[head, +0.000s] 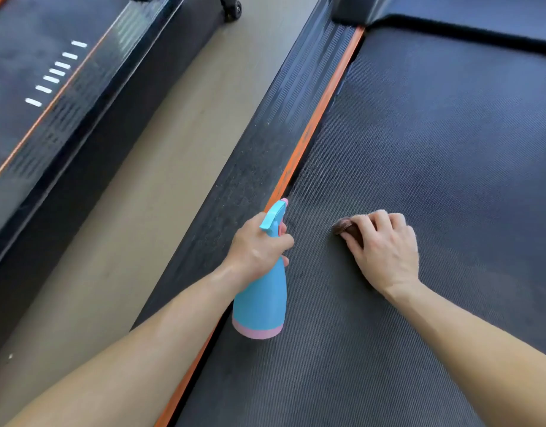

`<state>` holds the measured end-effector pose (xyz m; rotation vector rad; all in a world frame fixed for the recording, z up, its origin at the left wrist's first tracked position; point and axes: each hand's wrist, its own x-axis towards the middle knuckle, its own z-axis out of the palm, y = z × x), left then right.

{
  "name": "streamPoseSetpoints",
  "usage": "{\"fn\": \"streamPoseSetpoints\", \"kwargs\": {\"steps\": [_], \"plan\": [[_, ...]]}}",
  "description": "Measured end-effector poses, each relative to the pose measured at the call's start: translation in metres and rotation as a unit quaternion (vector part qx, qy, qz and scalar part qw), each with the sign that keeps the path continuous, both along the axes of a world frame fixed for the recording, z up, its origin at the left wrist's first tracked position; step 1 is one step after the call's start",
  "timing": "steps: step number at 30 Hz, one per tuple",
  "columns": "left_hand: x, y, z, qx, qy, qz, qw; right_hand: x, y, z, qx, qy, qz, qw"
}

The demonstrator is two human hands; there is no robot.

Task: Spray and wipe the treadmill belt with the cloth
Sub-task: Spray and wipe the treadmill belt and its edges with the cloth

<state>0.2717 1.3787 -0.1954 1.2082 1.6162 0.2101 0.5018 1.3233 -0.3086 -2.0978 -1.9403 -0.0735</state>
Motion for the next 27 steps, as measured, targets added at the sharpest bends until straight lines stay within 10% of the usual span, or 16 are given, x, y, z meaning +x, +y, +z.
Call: {"fn": "streamPoseSetpoints", "kwargs": {"steps": [11,18,27], "plan": [[-0.017,0.022,-0.001,0.031,-0.12,0.053,0.991,-0.049,0.148,0.016,-0.084,0.043,-0.09,0.991],[-0.024,0.028,0.002,0.034,-0.133,0.053,0.989,-0.061,0.067,0.003,-0.016,-0.038,0.154,0.987],[-0.029,0.025,-0.007,0.026,-0.134,0.06,0.989,-0.062,0.114,0.011,-0.012,-0.021,-0.013,1.0]]}}
